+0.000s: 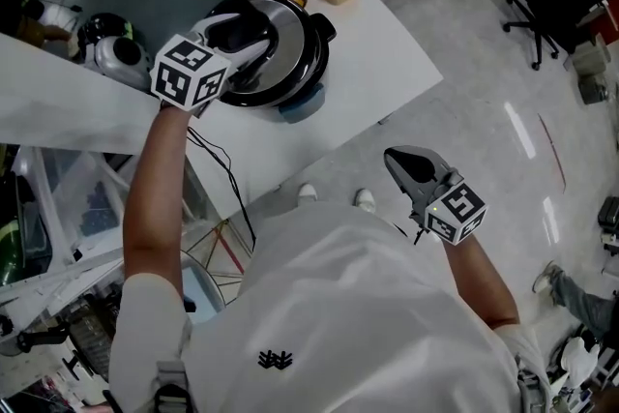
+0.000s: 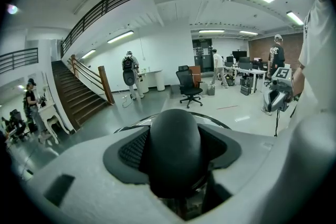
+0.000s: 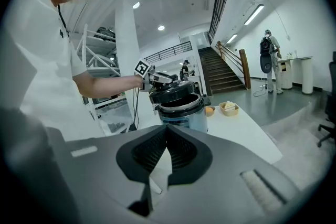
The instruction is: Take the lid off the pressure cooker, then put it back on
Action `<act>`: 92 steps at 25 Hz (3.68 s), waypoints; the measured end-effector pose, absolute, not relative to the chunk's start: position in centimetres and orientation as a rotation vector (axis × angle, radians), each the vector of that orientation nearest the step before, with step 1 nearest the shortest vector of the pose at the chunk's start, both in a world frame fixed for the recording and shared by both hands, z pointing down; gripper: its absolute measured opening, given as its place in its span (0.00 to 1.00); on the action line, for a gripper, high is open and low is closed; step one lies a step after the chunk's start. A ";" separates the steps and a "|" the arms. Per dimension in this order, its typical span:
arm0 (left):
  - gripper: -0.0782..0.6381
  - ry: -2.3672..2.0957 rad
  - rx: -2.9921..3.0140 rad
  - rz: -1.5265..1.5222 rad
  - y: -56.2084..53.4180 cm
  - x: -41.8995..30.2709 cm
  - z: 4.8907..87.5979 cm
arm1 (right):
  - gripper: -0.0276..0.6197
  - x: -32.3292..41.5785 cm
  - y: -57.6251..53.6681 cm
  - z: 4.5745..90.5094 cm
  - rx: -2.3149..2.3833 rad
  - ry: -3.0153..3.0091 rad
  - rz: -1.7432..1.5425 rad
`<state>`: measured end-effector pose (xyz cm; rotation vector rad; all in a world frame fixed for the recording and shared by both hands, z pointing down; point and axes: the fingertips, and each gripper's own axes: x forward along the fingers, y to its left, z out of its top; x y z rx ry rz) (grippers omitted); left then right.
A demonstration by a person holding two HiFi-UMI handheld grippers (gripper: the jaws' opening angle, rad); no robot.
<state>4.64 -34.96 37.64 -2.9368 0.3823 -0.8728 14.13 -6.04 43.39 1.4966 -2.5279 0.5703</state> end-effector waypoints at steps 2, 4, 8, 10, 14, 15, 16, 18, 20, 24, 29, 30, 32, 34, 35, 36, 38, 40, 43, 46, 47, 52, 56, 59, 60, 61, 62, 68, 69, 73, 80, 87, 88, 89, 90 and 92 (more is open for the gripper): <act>0.51 0.417 -2.936 -0.875 -34.6 3.9 37.3 | 0.06 14.2 -6.1 43.4 1.463 -2.549 0.565; 0.51 0.453 -2.934 -0.876 -34.3 3.2 37.1 | 0.06 14.2 -6.2 43.4 1.430 -2.569 0.561; 0.51 0.534 -2.926 -0.880 -33.8 1.6 36.5 | 0.06 14.2 -6.5 43.4 1.350 -2.607 0.547; 0.51 0.587 -2.918 -0.885 -33.5 0.5 36.4 | 0.06 14.1 -6.6 43.5 1.306 -2.625 0.544; 0.51 0.699 -2.927 -0.885 -32.7 -2.1 36.3 | 0.06 13.5 -7.0 43.7 1.214 -2.663 0.536; 0.51 0.728 -2.924 -0.889 -32.5 -2.9 36.4 | 0.06 13.3 -7.2 43.7 1.187 -2.673 0.532; 0.51 0.755 -2.920 -0.893 -32.3 -3.7 36.4 | 0.06 13.0 -7.4 43.7 1.161 -2.682 0.528; 0.51 0.806 -2.915 -0.899 -31.8 -5.1 36.4 | 0.06 12.4 -7.7 43.8 1.114 -2.698 0.520; 0.51 0.857 -2.909 -0.905 -31.4 -6.5 36.4 | 0.06 11.9 -7.9 43.8 1.065 -2.714 0.513; 0.51 0.954 -2.894 -0.911 -30.7 -9.1 36.2 | 0.06 11.0 -8.5 43.8 0.978 -2.738 0.502; 0.51 1.077 -2.870 -0.918 -29.4 -12.4 36.4 | 0.06 9.9 -9.2 43.9 0.877 -2.760 0.489; 0.51 1.094 -2.867 -0.919 -29.1 -12.9 36.4 | 0.06 9.7 -9.2 43.9 0.865 -2.764 0.484; 0.51 1.126 -2.862 -0.920 -28.6 -13.8 36.5 | 0.06 9.3 -9.4 43.7 0.842 -2.768 0.473; 0.51 1.161 -2.856 -0.925 -28.0 -15.0 36.9 | 0.06 8.7 -9.6 43.6 0.811 -2.774 0.464; 0.51 1.176 -2.853 -0.929 -27.8 -15.5 37.1 | 0.06 8.3 -9.8 43.5 0.796 -2.776 0.461; 0.51 1.188 -2.850 -0.932 -27.6 -16.1 37.3 | 0.06 7.9 -9.9 43.5 0.784 -2.779 0.458; 0.51 1.209 -2.848 -0.938 -27.3 -17.0 37.8 | 0.06 7.3 -10.1 43.4 0.768 -2.782 0.454; 0.51 1.225 -2.845 -0.945 -26.8 -17.7 38.4 | 0.06 6.8 -10.2 43.5 0.756 -2.781 0.452; 0.51 1.242 -2.842 -0.955 -26.4 -18.5 39.5 | 0.06 6.3 -10.3 43.7 0.742 -2.772 0.454; 0.51 1.249 -2.840 -0.967 -26.2 -19.1 40.7 | 0.06 5.7 -10.5 43.9 0.741 -2.762 0.457; 0.51 1.251 -2.842 -0.970 -26.1 -19.3 41.2 | 0.06 5.5 -10.6 43.9 0.741 -2.759 0.457; 0.51 1.265 -2.861 -0.984 -25.8 -19.6 44.3 | 0.06 5.0 -11.1 43.9 0.757 -2.746 0.457; 0.51 1.275 -2.877 -0.990 -25.8 -19.3 46.9 | 0.06 4.8 -11.4 44.1 0.777 -2.726 0.465; 0.51 1.285 -2.884 -1.007 -25.9 -19.3 49.1 | 0.06 4.6 -11.6 44.3 0.796 -2.712 0.470; 0.51 1.292 -2.888 -1.012 -26.0 -19.3 49.8 | 0.06 4.6 -11.6 44.4 0.804 -2.706 0.473; 0.51 1.299 -2.892 -1.018 -26.0 -19.3 50.6 | 0.06 4.6 -11.6 44.5 0.813 -2.700 0.476; 0.51 1.306 -2.895 -1.024 -26.0 -19.3 51.4 | 0.06 4.6 -11.6 44.5 0.820 -2.693 0.479; 0.51 1.320 -2.908 -1.049 -26.0 -19.0 55.5 | 0.06 4.5 -11.9 44.8 0.865 -2.650 0.495; 0.51 1.322 -2.908 -1.058 -26.0 -19.0 56.2 | 0.06 4.4 -11.9 44.8 0.870 -2.644 0.496; 0.51 1.336 -2.902 -1.084 -26.0 -19.0 58.8 | 0.06 4.2 -11.9 44.8 0.889 -2.620 0.500; 0.51 1.362 -2.921 -1.075 -26.1 -19.2 61.6 | 0.06 4.3 -11.6 45.3 0.925 -2.567 0.523; 0.51 1.349 -2.921 -1.060 -26.2 -19.0 63.3 | 0.06 4.0 -11.6 45.6 0.945 -2.538 0.540; 0.51 1.348 -2.921 -1.061 -26.1 -18.9 63.4 | 0.06 4.0 -11.6 45.6 0.947 -2.535 0.542; 0.51 1.347 -2.919 -1.066 -26.0 -18.8 63.5 | 0.06 4.0 -11.6 45.6 0.949 -2.532 0.544; 0.51 1.343 -2.915 -1.067 -25.9 -18.8 63.7 | 0.06 4.0 -11.6 45.6 0.951 -2.528 0.548; 0.51 1.335 -2.910 -1.055 -25.9 -18.8 64.0 | 0.06 4.1 -11.6 45.8 0.955 -2.521 0.554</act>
